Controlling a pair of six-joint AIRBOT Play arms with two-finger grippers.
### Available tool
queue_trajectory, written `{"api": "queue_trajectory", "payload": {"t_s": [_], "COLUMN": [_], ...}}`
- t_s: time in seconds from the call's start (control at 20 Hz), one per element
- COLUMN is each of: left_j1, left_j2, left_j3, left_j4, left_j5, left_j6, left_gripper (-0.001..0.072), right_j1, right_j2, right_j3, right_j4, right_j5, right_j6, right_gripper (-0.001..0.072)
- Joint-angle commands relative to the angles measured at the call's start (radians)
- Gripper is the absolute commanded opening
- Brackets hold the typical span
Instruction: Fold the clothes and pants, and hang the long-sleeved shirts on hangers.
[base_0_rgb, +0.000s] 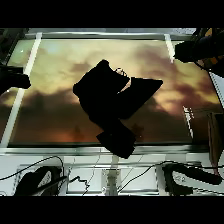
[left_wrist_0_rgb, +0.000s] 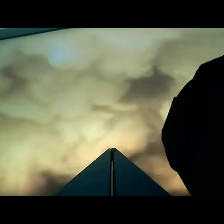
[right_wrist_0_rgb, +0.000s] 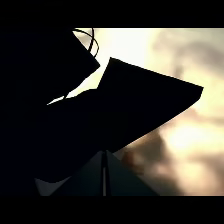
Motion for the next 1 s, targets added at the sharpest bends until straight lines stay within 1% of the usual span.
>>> {"api": "queue_trajectory", "payload": {"t_s": [0.0,0.65,0.75,0.85,0.95], "left_j1": [0.001,0.001,-0.001,-0.001,-0.001], "left_j2": [0.000,0.000,-0.005,-0.013,-0.042], "left_j3": [0.001,0.001,0.001,0.001,0.001], "left_j4": [0.000,0.000,-0.039,-0.132,-0.136], "left_j5": [0.000,0.002,0.052,0.060,0.090], "left_j6": [0.000,0.000,-0.001,-0.003,-0.004], "left_gripper": [0.0020,0.0021,0.0021,0.0020,0.0021], "right_j1": [0.001,0.001,0.001,0.001,0.001], "right_j2": [0.000,0.000,0.000,0.000,0.000], "right_j3": [0.000,0.000,0.000,0.000,0.000], "right_j4": [0.000,0.000,0.000,0.000,0.001], "right_j5": [0.000,0.000,-0.001,-0.050,-0.129], "right_j6": [0.000,0.000,0.000,0.000,0.001], "right_gripper": [0.0008,0.0007,0.0007,0.0007,0.0008]}}
